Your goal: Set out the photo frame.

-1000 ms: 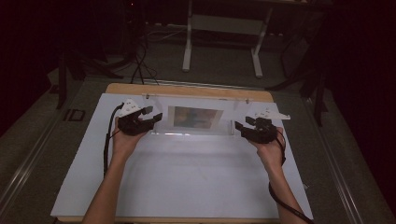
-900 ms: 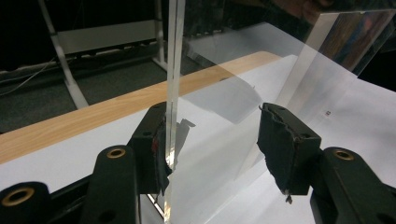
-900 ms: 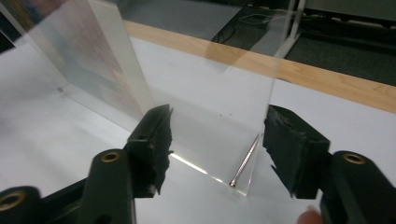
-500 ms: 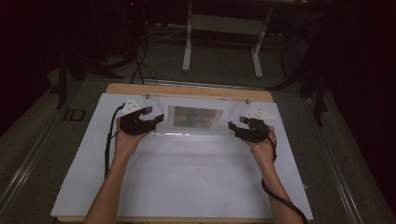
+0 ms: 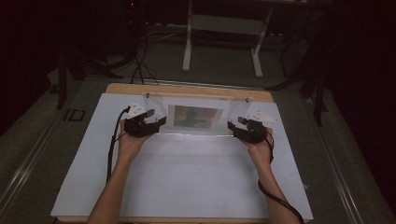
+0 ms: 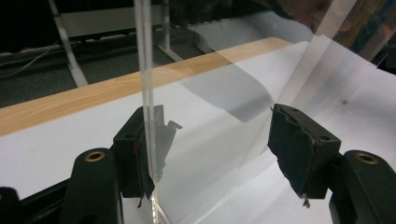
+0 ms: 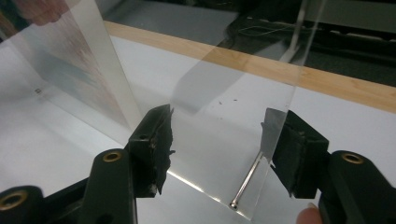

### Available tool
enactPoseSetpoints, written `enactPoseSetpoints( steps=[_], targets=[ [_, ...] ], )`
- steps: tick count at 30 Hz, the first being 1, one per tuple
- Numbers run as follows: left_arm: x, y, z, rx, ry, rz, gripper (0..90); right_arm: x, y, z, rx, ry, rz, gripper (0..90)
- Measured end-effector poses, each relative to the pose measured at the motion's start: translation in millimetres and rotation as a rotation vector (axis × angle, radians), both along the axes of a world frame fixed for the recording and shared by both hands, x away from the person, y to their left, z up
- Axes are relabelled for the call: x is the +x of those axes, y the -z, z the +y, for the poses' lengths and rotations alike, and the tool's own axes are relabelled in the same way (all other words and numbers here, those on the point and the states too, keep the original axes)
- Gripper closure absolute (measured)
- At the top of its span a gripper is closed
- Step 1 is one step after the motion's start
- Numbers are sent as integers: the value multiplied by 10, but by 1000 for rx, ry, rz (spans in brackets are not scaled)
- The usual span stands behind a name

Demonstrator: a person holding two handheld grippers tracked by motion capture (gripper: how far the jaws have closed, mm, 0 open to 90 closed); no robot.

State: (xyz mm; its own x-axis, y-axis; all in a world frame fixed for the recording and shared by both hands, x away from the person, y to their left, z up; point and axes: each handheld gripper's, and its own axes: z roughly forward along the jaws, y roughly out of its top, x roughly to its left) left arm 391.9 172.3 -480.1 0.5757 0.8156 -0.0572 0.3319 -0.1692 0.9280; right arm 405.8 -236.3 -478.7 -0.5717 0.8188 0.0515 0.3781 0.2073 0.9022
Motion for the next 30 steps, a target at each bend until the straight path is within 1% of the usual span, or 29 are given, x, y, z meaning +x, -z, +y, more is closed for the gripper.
enactPoseSetpoints(
  steps=[1, 2, 4, 11, 15, 20, 22, 28, 30],
  targets=[
    [0, 0, 0, 0, 0, 0, 354, -2, -2, 10, -6, 4, -2, 419],
    [-1, 0, -12, 16, -7, -7, 355, -1, -4, 20, -14, 9, -6, 417],
    [-1, 1, -19, 21, -13, -13, 355, 0, -6, 31, -19, 15, -8, 415],
    [-5, -3, -32, 33, -22, -22, 358, -7, -7, 47, -29, 24, -19, 418],
    [-2, -5, -39, 41, -26, -29, 359, -8, -12, 57, -43, 28, -28, 423],
    [-5, -11, -45, 44, -30, -26, 360, -6, -17, 60, -49, 29, -28, 426],
    [-13, -29, -53, 48, -35, -13, 360, -7, -26, 66, -54, 31, -25, 427],
    [-27, -43, -52, 50, -39, -2, 361, -13, -36, 68, -61, 29, -23, 427],
    [-30, -46, -45, 43, -42, 8, 361, -27, -37, 70, -52, 30, -20, 432]
  ],
)
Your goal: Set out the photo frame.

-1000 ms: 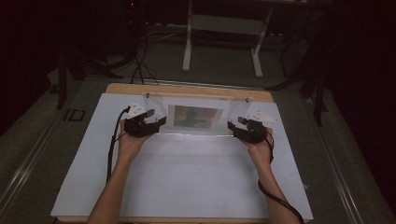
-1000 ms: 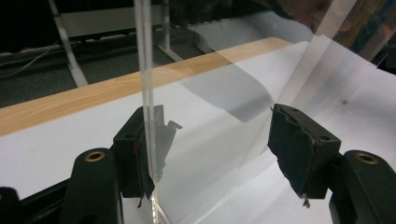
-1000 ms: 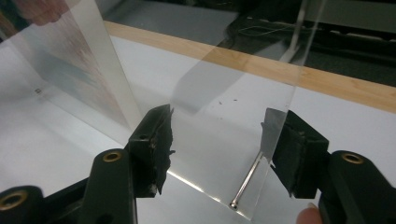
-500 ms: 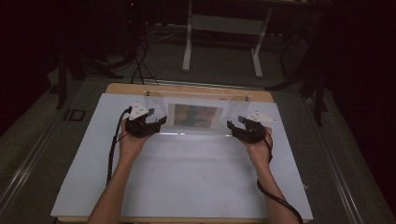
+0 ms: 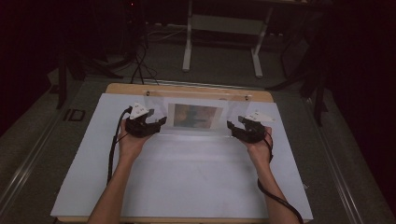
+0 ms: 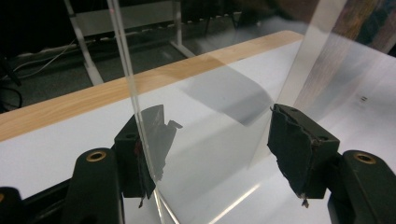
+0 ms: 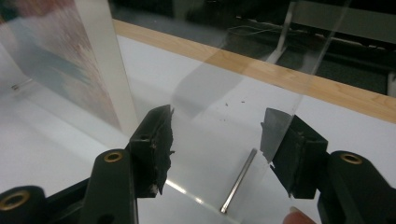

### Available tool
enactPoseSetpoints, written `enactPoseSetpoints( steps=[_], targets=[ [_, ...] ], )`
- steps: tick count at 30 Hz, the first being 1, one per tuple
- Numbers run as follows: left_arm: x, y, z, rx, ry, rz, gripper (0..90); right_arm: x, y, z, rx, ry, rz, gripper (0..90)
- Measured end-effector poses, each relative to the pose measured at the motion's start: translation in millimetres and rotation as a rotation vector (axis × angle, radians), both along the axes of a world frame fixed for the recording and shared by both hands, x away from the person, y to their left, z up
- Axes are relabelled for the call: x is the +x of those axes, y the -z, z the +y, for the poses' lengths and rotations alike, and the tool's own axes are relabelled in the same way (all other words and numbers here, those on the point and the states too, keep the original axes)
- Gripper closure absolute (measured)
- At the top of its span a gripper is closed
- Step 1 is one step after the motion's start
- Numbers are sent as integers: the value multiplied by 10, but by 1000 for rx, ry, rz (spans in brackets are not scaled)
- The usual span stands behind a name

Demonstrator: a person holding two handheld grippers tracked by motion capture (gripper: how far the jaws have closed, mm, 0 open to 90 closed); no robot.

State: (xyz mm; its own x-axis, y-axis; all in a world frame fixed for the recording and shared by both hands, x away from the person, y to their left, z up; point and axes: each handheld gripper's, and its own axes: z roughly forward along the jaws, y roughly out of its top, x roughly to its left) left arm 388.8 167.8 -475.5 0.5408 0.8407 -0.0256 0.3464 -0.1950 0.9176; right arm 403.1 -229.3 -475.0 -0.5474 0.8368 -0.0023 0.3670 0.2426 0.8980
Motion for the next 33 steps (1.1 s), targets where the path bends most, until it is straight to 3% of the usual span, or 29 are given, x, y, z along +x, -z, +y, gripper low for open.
enactPoseSetpoints(
  steps=[3, 12, 27, 33],
  targets=[
    [-16, -12, 12, -7, 3, 14, 363, -17, 2, -9, 20, -3, 7, 437],
    [-113, -51, 14, -34, 13, 48, 368, -137, -39, -19, 19, 2, 32, 438],
    [-263, -73, 39, -52, 2, 93, 369, -290, -82, -5, 29, 2, 60, 436],
    [-302, -93, 39, -41, 4, 105, 368, -323, -69, -5, 33, 4, 72, 436]
  ],
)
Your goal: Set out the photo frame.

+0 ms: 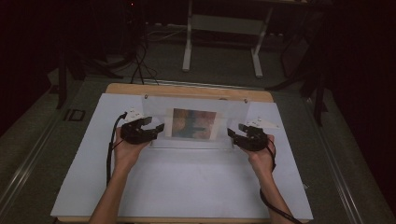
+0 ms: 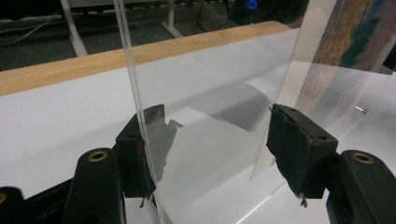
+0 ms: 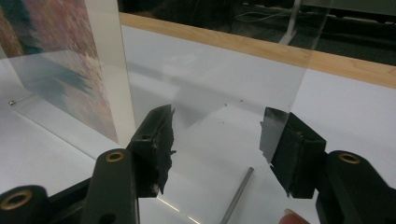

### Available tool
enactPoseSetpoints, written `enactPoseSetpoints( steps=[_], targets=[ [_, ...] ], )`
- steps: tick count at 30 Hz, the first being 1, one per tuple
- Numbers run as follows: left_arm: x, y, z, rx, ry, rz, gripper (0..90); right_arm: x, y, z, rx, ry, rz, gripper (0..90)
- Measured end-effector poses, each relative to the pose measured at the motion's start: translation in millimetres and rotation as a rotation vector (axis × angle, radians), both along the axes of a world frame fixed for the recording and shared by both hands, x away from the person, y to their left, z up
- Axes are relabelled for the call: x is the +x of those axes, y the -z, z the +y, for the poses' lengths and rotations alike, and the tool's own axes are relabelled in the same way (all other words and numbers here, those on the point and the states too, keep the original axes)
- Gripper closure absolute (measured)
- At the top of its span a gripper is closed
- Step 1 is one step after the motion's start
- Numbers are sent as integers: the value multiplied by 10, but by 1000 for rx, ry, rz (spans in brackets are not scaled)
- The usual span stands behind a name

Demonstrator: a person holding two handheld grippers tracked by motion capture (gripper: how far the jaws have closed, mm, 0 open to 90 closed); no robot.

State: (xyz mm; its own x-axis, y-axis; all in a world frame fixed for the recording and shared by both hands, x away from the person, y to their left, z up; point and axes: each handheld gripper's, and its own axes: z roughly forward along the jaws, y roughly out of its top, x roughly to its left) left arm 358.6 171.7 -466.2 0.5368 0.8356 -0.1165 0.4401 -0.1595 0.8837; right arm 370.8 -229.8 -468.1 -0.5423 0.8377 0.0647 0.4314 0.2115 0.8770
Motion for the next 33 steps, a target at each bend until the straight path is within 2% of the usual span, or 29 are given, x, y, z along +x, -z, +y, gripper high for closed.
enactPoseSetpoints(
  steps=[16, 25, 33],
  targets=[
    [-33, -50, 6, -24, 8, 35, 366, -114, -26, 0, 13, 21, 23, 436],
    [-98, -84, -22, -42, -10, 63, 366, -159, -47, -29, 25, 17, 34, 434],
    [-121, -55, -13, -41, -11, 53, 366, -162, -38, -32, 29, 11, 31, 434]
  ],
)
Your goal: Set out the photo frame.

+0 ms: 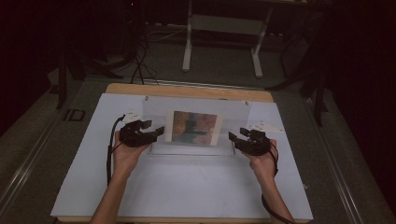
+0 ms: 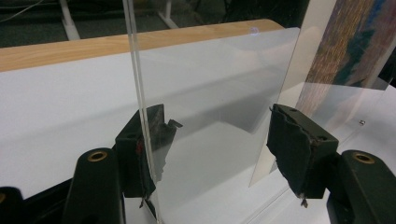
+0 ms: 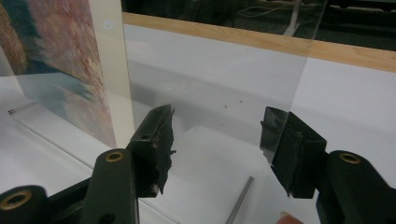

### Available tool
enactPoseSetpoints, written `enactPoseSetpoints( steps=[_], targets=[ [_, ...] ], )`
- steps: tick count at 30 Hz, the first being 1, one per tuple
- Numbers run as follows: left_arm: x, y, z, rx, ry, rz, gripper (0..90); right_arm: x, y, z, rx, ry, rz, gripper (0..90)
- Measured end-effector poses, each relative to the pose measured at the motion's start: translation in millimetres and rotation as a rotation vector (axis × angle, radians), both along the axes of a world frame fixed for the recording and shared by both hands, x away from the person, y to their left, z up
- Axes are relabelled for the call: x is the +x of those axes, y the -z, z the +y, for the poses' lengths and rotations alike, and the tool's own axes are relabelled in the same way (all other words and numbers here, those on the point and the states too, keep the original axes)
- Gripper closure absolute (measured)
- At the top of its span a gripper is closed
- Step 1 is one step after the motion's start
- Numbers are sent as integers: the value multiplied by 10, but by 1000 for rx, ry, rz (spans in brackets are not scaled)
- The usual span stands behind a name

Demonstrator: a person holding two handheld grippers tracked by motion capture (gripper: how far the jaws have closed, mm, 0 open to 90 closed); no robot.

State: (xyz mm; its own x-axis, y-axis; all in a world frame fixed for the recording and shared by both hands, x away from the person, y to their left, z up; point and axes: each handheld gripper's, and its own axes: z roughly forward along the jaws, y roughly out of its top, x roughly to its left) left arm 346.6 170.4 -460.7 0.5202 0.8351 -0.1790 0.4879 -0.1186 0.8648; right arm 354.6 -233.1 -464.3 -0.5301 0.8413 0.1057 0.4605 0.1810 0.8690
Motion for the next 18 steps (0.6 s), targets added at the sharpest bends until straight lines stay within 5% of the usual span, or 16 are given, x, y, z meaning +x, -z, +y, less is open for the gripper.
enactPoseSetpoints(
  steps=[18],
  targets=[
    [-104, 71, 8, -15, 2, -31, 365, -66, 41, -25, -5, -27, -12, 443]
  ],
)
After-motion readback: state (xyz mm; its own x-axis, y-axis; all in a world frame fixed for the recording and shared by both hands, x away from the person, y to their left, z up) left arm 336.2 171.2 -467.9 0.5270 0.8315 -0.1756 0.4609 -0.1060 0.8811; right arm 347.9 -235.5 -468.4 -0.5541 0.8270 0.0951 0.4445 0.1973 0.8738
